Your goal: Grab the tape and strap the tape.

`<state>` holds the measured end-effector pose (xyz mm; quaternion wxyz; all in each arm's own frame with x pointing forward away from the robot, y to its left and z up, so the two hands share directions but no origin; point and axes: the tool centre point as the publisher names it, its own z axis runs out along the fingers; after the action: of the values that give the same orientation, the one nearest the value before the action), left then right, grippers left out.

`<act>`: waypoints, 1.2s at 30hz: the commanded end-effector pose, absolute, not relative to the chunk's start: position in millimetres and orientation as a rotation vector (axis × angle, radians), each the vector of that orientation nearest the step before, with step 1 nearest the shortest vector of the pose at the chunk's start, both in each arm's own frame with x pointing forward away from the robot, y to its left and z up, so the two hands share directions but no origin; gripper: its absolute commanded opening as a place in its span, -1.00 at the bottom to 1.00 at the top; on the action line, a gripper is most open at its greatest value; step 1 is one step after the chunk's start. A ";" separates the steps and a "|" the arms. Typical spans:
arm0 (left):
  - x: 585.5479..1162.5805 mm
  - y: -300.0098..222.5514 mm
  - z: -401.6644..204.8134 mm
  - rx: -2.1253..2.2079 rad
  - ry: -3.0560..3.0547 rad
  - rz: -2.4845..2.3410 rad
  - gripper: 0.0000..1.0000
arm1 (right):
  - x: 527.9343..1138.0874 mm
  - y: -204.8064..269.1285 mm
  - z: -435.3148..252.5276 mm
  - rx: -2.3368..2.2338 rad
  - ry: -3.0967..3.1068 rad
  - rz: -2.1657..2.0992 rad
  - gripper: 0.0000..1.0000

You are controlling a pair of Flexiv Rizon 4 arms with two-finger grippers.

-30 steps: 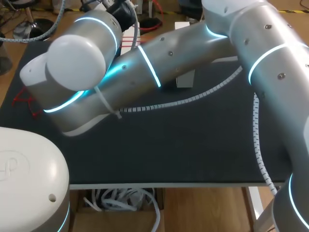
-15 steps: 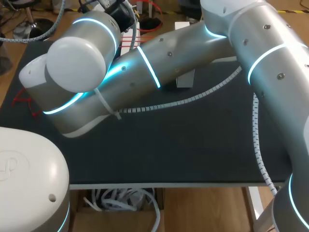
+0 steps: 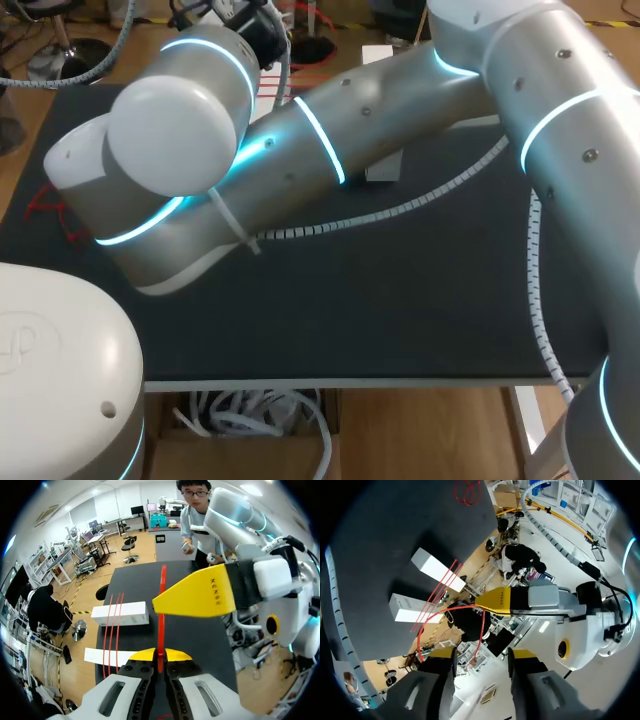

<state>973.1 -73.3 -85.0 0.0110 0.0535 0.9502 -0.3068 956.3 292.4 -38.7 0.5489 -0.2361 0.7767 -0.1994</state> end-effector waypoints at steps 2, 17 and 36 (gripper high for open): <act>974.0 -73.2 -84.3 0.168 2.969 -0.954 -1.00 | 948.0 279.4 -26.0 -0.576 1.853 -0.441 -0.14; 974.0 -73.2 -84.3 0.168 2.969 -0.954 -1.00 | 958.0 233.3 16.0 -0.437 1.831 -0.491 -0.02; 974.0 -73.2 -84.3 0.168 2.969 -0.954 -1.00 | 957.7 219.3 24.5 -0.466 1.758 -0.563 1.00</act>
<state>973.1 -73.3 -85.0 0.0110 0.0535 0.9502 -0.3068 957.7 220.6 22.8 0.5811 -0.1972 0.7520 -0.2408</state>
